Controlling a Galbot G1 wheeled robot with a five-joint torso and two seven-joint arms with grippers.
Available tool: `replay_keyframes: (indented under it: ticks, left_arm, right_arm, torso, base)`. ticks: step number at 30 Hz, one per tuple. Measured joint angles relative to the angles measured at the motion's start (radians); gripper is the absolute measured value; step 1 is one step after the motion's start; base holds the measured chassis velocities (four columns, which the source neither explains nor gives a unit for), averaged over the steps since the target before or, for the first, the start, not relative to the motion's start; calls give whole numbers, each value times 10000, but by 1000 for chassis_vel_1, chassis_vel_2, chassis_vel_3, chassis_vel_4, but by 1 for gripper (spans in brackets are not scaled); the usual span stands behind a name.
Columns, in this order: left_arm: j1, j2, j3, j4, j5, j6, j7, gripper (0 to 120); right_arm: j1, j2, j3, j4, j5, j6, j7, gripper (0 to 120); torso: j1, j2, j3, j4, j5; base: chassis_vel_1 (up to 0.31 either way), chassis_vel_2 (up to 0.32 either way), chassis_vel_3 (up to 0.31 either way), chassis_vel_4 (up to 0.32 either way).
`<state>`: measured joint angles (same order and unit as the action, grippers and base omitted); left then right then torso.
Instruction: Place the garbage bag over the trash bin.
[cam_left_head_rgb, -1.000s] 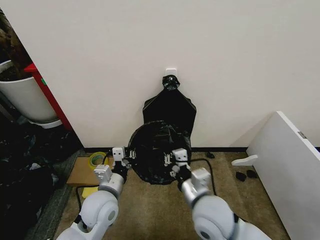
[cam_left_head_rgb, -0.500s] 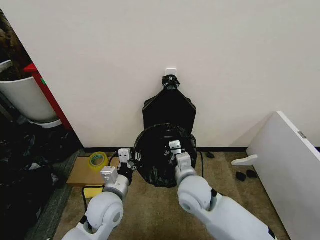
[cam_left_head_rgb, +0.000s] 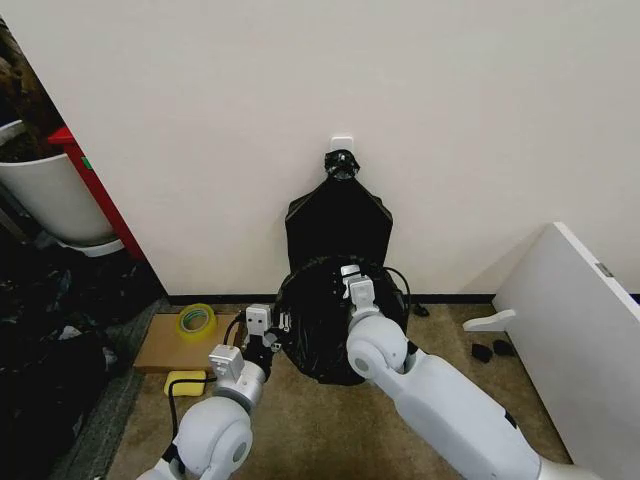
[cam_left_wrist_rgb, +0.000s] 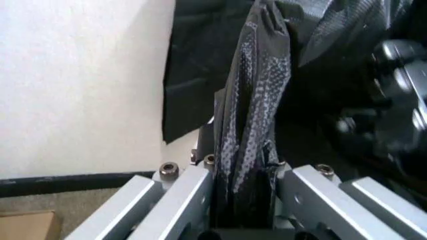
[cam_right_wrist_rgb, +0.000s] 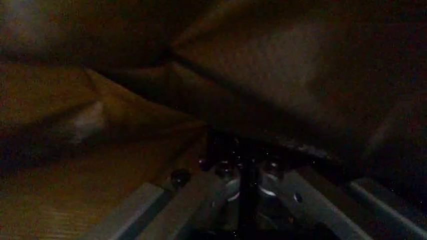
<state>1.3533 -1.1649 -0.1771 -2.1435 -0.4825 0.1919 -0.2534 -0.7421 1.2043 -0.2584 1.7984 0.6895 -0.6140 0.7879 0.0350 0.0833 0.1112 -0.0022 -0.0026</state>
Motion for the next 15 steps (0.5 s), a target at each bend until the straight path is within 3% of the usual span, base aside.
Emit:
replay_keyframes:
  ticks: [10,15]
  left_arm:
    - [-87,115,-337,68,-3,-7,41,1]
    - [-77,74,-241,181,150,-61,95,1]
  right_arm:
    - [-917,-534,95,1768,838,-709,-122,0]
    - [-1038,-560,225,2599,2654,-1156,-20,0]
  torso:
    - [-1,0,-1,-2,0]
    - [-1,0,-1,-1,0]
  base:
    - [0,0,0,0]
    - [0,0,0,0]
